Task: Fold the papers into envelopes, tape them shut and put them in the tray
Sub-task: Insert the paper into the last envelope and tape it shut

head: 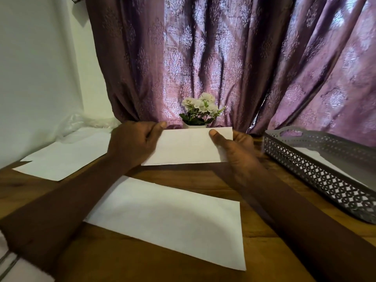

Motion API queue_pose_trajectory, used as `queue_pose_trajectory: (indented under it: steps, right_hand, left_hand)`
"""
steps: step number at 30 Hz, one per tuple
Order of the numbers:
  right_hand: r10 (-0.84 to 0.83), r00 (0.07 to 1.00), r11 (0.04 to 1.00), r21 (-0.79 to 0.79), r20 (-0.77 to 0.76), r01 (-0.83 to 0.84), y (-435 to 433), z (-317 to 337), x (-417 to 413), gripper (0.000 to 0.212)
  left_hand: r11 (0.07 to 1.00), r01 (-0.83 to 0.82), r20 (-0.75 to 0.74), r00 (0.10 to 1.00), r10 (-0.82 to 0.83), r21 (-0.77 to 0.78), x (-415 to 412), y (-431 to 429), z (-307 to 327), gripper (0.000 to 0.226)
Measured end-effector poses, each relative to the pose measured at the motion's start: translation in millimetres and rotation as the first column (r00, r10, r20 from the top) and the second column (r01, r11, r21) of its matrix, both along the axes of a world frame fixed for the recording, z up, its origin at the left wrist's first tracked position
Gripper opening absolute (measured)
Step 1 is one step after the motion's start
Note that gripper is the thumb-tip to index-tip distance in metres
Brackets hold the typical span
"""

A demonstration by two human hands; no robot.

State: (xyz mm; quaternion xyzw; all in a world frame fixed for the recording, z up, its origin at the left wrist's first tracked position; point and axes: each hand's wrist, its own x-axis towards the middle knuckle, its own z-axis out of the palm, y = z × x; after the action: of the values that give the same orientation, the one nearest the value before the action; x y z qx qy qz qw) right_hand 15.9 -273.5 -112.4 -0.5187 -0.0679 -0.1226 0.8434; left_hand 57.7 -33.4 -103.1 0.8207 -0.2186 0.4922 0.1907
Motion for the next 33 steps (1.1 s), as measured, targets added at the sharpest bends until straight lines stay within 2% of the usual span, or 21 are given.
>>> queue_pose_trajectory:
  steps: [2,3,4,5,6,7,8,9,10,12,13,16,17,18,21,22,24,27,29,33]
  right_hand:
    - [-0.078,0.997,0.997,-0.014,-0.024,0.078,-4,-1,3,0.030]
    - [-0.136,0.990,0.989,-0.066,-0.046,0.133,-5,-1,2,0.029]
    - [-0.225,0.973,0.955,-0.208,-0.046,0.211,-6,-2,2,0.027]
    - [-0.344,0.938,0.827,-0.463,0.031,0.319,-8,-2,1,0.026]
    - [-0.442,0.875,0.560,-0.702,0.197,0.441,-10,-4,0,0.031]
    - [-0.452,0.793,0.248,-0.796,0.409,0.552,-12,-3,-3,0.041]
    - [-0.373,0.721,0.089,-0.751,0.584,0.654,-11,-2,-6,0.048]
    - [-0.276,0.684,0.088,-0.691,0.675,0.717,-7,0,-8,0.052]
    - [-0.181,0.679,0.155,-0.661,0.711,0.734,-2,0,-10,0.051]
    - [0.000,0.769,0.278,-0.738,0.640,0.614,10,-5,-10,0.045]
    - [0.095,0.831,0.274,-0.817,0.548,0.508,15,-9,-11,0.044]
    - [0.266,0.932,0.095,-0.969,0.246,0.229,16,-20,-6,0.044]
    - [0.272,0.941,0.053,-0.979,0.203,0.196,14,-21,-4,0.040]
    - [0.265,0.945,0.035,-0.982,0.190,0.188,12,-20,-1,0.036]
    - [0.255,0.950,0.048,-0.984,0.178,0.172,8,-19,1,0.031]
    - [0.259,0.950,0.052,-0.985,0.175,0.167,8,-19,1,0.031]
    - [0.265,0.949,0.043,-0.985,0.172,0.166,8,-18,1,0.030]
    - [0.267,0.946,0.039,-0.983,0.185,0.181,7,-18,0,0.030]
    - [0.244,0.950,0.095,-0.980,0.195,0.176,6,-20,-1,0.028]
    - [0.208,0.957,0.196,-0.968,0.200,0.159,4,-23,-3,0.022]
  left_hand:
    - [1.000,-0.009,0.012,1.000,0.009,0.030,1,3,-1,0.063]
    - [0.999,-0.011,0.015,1.000,0.010,0.047,0,2,-1,0.063]
    - [0.998,-0.013,0.018,1.000,0.012,0.058,0,0,-1,0.062]
    - [0.998,-0.018,0.018,1.000,0.017,0.065,-2,-1,-1,0.061]
    - [0.997,-0.020,0.019,1.000,0.019,0.070,-3,-3,-1,0.061]
    - [0.997,-0.014,0.017,1.000,0.013,0.072,-5,-6,-2,0.060]
    - [0.998,0.001,0.004,1.000,-0.002,0.067,-7,-8,-3,0.058]
    - [0.998,0.031,-0.027,0.999,-0.030,0.048,-7,-11,-5,0.056]
    - [0.998,0.064,-0.081,0.995,-0.062,0.020,-8,-13,-7,0.056]
    - [0.996,0.094,-0.224,0.970,-0.091,0.004,-7,-16,-12,0.060]
    - [0.996,0.082,-0.288,0.955,-0.069,0.035,-7,-15,-16,0.060]
    - [0.956,-0.035,-0.403,0.902,0.155,0.290,-10,-10,-20,0.037]
    - [0.943,-0.046,-0.439,0.877,0.196,0.331,-15,-6,-18,0.033]
    - [0.950,-0.009,-0.495,0.852,0.171,0.312,-21,-1,-15,0.032]
    - [0.973,0.228,-0.655,0.742,-0.141,0.049,-56,9,-5,0.043]
    - [0.967,0.254,-0.682,0.712,-0.166,0.030,-71,13,-3,0.052]
    - [0.968,0.226,-0.731,0.679,-0.074,0.112,-98,20,-3,0.069]
    - [0.933,0.121,-0.720,0.671,0.174,0.339,-124,27,-14,0.091]
    - [0.931,0.063,-0.691,0.688,0.221,0.361,-129,27,-17,0.093]
    - [0.937,0.028,-0.697,0.677,0.238,0.347,-125,32,-15,0.079]
